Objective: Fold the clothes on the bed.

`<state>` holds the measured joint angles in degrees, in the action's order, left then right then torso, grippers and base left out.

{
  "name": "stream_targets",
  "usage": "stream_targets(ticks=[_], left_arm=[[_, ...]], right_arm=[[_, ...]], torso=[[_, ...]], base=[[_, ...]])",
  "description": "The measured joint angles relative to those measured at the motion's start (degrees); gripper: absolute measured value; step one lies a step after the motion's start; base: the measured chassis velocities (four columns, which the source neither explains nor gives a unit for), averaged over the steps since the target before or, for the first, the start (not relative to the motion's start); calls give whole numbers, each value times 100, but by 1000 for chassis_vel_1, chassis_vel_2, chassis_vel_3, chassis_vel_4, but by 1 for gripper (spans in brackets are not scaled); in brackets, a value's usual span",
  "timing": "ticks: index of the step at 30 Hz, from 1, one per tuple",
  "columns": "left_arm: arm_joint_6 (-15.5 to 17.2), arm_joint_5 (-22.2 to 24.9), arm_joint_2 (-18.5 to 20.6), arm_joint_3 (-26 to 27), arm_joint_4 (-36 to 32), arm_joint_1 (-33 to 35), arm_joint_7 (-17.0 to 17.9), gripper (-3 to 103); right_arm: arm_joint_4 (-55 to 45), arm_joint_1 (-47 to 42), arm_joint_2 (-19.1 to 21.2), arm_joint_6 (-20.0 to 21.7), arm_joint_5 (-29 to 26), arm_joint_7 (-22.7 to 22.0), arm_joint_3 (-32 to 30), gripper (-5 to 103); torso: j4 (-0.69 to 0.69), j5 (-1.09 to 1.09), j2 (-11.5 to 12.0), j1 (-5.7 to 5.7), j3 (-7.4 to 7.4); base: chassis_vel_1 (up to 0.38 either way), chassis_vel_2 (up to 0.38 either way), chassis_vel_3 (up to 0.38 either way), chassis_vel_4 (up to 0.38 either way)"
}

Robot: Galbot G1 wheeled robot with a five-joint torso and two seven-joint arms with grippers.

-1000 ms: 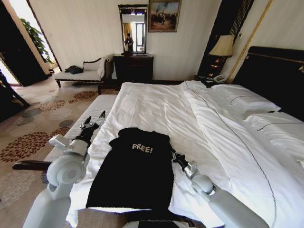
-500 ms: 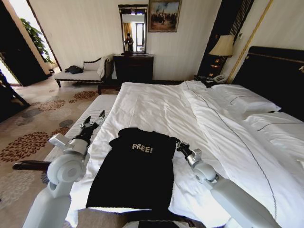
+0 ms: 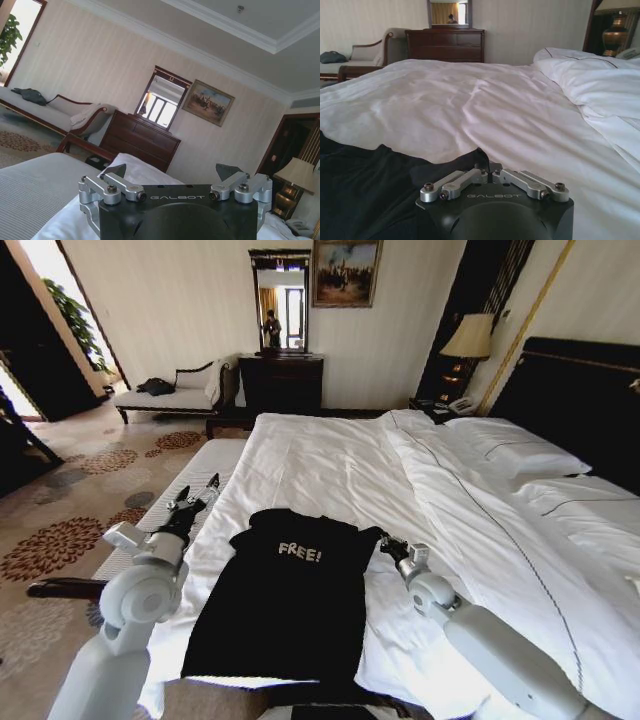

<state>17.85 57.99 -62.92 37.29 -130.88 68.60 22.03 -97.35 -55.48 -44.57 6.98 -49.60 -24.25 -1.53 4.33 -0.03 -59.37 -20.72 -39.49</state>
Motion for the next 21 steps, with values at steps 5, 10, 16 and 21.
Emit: stream_targets(ticks=[5,10,16,21], left_arm=[[0,-11,-6,6,-2,16,2,100],[0,-17,-26,-17,1,5,5,100],[-2,-38,-15,-16,16,18,6,100],[-13,-50,2,0,56,23,13,100]], right_arm=[[154,-41,7,1,-51,-75,-94,0],[274,-77,10,-5,-52,-76,-133,0],[377,-135,-72,-23,-18,-137,-114,0],[382,-218,-136,-24,48,-239,-83,0]], torso=[[0,0,0,0,0],[-1,0,0,0,0],[-1,-1,0,0,0],[0,0,-1,0,0]], base=[[0,0,0,0],[0,0,0,0],[0,0,0,0],[0,0,0,0]])
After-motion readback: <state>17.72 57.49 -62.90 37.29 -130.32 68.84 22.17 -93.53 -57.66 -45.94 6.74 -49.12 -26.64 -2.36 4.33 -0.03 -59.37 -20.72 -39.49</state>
